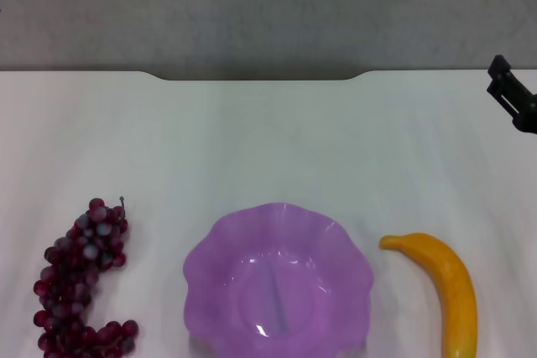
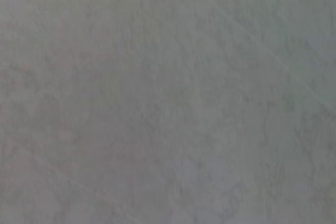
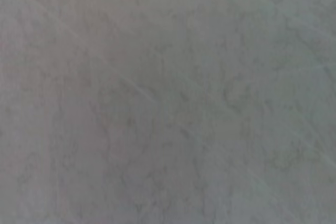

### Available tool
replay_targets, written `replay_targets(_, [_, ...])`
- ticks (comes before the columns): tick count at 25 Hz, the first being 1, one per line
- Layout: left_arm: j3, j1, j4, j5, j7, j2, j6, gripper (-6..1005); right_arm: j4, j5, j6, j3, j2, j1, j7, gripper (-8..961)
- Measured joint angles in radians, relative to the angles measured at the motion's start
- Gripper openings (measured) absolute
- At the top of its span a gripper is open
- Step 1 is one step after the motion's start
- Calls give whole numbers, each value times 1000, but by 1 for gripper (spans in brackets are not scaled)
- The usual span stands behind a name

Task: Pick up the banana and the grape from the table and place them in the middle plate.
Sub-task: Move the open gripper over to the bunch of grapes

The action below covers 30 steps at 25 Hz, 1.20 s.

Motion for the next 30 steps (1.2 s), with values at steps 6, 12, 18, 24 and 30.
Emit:
replay_targets(6, [-27,1,-42,2,9,-7,-137,712,0,0,5,0,-2,1,0,850])
replay_targets(12, [-57,8,-232,-7,150,-49,-545,701,-4,0,6,-1,-2,-2,-1,850])
replay_targets(18, [-214,-67,-330,-186,537,-194,-984,689,-7,0,9,-1,-2,0,-1,851])
replay_targets(24, [-372,-215,-292,-254,760,-301,-1340,640,-13,0,9,-6,-3,6,-1,850])
replay_targets(30, [-344,-328,-186,-102,699,-302,-1420,612,-18,-9,9,-14,-3,8,-1,850])
